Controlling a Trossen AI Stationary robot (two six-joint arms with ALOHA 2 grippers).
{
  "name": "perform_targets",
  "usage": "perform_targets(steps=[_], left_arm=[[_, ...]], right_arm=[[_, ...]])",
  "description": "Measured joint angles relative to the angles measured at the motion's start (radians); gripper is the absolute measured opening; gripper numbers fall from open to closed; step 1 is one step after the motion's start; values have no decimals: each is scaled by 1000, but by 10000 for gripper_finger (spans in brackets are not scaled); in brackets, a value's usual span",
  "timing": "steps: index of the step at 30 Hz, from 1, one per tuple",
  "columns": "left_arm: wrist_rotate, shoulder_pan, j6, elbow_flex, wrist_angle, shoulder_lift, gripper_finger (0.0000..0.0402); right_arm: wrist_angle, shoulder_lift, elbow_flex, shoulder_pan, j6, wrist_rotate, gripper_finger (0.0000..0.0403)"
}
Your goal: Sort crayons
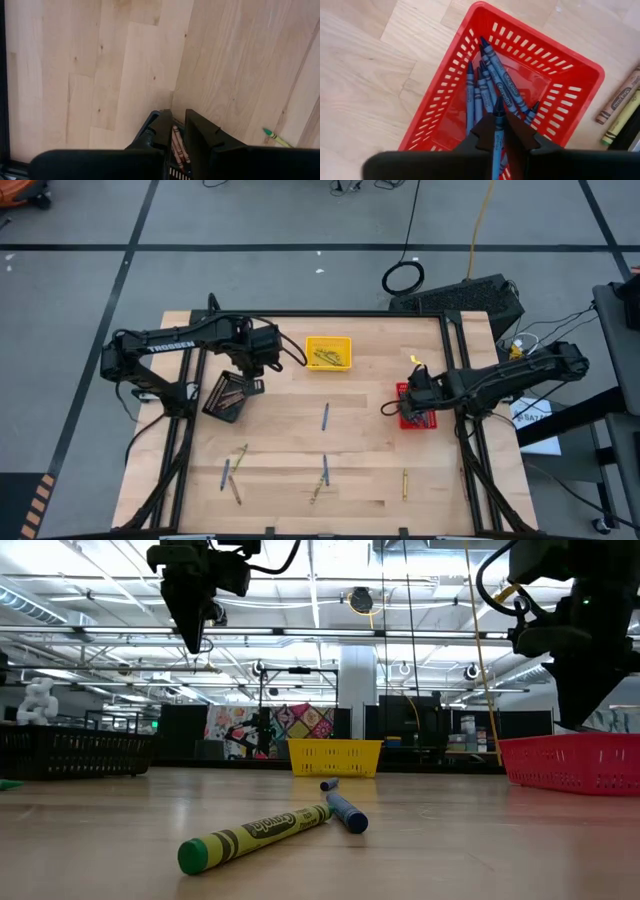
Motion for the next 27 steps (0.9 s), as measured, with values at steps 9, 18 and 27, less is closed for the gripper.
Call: perform_targets(steps=[9, 18, 27], left_arm=[[0, 0, 0, 0, 6, 0, 46], [0, -2, -24, -30, 23, 0, 46], [6, -41, -88, -193, -17, 1, 46]], right_arm=[[1, 25, 0, 0, -20, 10, 88], [2, 22, 0, -22, -49, 106, 94], [1, 22, 0, -23, -83, 215, 94]])
